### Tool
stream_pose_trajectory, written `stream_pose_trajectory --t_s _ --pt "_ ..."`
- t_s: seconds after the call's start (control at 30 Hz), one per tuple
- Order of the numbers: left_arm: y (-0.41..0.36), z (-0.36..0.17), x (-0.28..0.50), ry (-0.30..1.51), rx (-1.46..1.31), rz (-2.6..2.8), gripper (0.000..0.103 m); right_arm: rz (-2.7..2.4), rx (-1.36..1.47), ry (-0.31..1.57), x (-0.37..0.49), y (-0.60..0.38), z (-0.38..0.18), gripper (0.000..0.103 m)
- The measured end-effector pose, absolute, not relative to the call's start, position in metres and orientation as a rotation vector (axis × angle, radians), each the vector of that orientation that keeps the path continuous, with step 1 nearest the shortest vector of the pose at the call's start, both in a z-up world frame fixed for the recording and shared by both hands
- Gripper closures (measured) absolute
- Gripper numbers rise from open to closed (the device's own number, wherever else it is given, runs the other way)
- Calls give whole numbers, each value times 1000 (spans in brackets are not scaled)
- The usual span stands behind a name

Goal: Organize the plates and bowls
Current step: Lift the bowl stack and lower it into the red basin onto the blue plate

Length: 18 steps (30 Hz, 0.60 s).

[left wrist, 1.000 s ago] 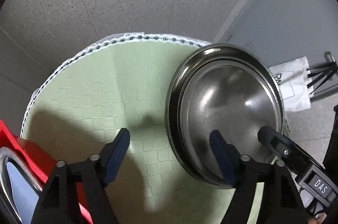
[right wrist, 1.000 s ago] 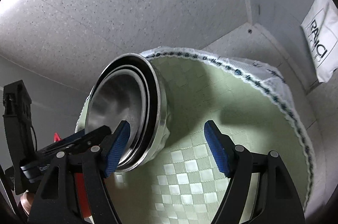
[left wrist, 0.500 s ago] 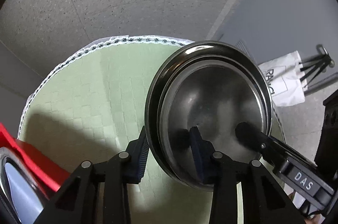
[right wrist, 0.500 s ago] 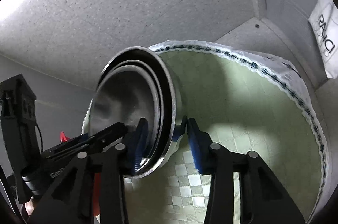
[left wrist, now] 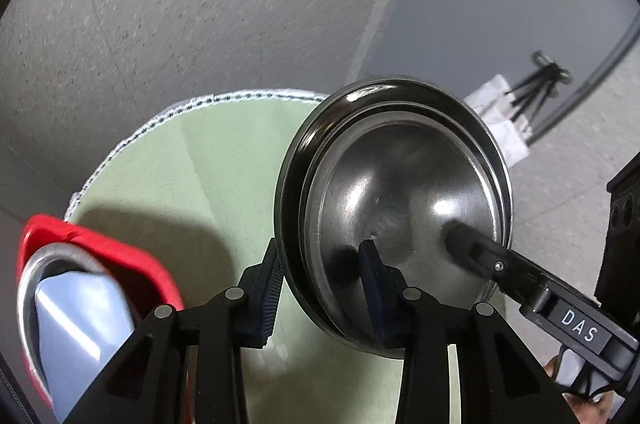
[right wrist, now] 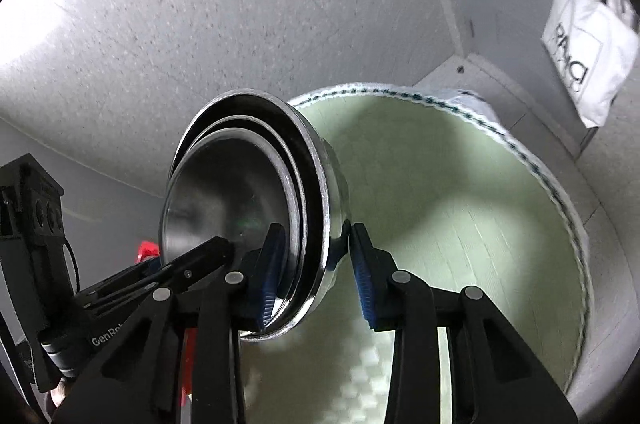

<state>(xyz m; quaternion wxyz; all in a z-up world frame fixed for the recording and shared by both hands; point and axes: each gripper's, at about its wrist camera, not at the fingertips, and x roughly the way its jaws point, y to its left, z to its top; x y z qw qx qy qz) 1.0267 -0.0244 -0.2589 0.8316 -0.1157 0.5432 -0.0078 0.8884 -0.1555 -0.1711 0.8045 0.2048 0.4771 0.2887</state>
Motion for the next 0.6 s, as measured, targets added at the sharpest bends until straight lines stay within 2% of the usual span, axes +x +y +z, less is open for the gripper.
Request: stream_pose_trajectory --t_s 0.3,0.6 --pt "12 -185 917 1036 -225 -40 69 614 432 879 799 -144 -110 69" --pt "102 -157 810 993 -276 47 69 704 365 841 736 -71 -84 69"
